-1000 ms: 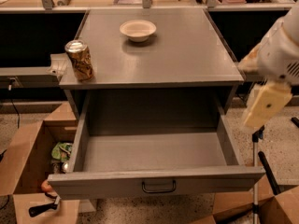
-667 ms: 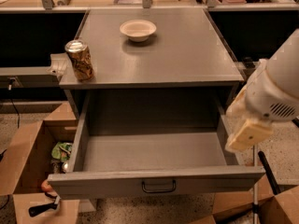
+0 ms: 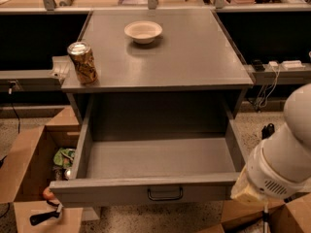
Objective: Close top drawer
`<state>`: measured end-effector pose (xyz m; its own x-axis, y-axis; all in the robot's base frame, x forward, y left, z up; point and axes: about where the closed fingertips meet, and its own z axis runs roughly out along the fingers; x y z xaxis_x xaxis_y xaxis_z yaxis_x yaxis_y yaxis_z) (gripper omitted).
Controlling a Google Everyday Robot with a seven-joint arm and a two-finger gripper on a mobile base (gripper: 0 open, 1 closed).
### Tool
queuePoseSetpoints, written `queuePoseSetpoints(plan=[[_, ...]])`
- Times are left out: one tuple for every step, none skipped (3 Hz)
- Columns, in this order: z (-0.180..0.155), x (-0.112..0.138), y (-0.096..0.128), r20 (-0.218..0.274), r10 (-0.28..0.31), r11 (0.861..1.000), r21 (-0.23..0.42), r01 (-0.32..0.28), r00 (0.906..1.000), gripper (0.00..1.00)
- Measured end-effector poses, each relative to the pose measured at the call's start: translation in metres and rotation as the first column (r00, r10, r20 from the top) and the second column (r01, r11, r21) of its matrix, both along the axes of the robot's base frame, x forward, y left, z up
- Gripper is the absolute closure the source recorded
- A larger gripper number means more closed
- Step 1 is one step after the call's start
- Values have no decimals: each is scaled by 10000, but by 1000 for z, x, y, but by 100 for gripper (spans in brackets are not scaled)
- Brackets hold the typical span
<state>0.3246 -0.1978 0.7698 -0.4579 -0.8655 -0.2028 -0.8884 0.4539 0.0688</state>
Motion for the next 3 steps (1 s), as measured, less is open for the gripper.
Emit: queuePoseSetpoints(plan=[[-59, -27, -11, -840, -1008, 9949, -16, 1010, 9914, 100], [-104, -21, -18, -1008, -1721, 9847, 95, 1739, 9799, 100], [-136, 31, -12, -275, -2079, 9765, 524, 2091, 9778, 100]])
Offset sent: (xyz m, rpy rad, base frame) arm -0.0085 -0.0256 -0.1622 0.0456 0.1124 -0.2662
